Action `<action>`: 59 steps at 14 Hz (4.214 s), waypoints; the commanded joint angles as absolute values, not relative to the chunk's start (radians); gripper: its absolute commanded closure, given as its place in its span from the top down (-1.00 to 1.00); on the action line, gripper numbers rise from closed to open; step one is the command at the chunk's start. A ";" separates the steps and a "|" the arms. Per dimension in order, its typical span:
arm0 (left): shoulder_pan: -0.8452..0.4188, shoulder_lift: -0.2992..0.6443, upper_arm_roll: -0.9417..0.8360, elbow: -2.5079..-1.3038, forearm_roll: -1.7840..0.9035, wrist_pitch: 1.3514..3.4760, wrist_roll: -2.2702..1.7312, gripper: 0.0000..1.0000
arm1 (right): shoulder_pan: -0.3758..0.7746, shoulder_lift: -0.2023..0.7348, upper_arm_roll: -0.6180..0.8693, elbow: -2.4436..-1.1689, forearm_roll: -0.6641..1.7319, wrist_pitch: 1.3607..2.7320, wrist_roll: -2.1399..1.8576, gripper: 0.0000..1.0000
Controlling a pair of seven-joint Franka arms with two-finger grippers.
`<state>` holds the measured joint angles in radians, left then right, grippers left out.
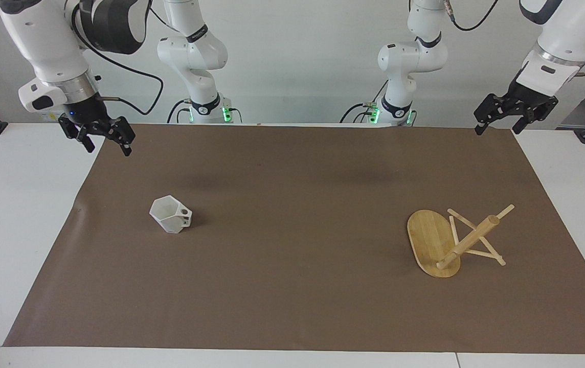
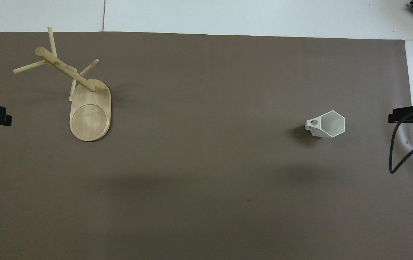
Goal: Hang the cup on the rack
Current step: 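Reach the right gripper toward the white hexagonal cup, then close the right gripper on the white cup's rim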
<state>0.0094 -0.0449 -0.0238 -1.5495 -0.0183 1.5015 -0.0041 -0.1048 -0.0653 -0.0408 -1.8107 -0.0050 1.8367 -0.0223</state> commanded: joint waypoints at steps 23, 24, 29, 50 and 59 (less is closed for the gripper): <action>0.005 -0.064 -0.029 -1.569 -0.009 1.539 -0.008 1.00 | -0.092 0.158 -0.015 -2.054 0.003 2.267 -0.026 1.00; 0.005 -0.064 -0.029 -1.569 -0.009 1.539 -0.008 1.00 | -0.092 0.161 -0.015 -2.059 0.003 2.272 -0.025 1.00; 0.005 -0.064 -0.029 -1.569 -0.009 1.539 -0.006 1.00 | -0.092 0.156 -0.014 -2.080 0.003 2.272 -0.026 1.00; 0.005 -0.064 -0.029 -1.569 -0.009 1.537 -0.005 1.00 | -0.092 0.161 0.000 -2.069 0.015 2.270 -0.017 -1.00; 0.006 -0.064 -0.029 -1.569 -0.009 1.532 -0.008 1.00 | -0.094 0.176 0.000 -2.022 0.017 2.260 -0.009 -1.00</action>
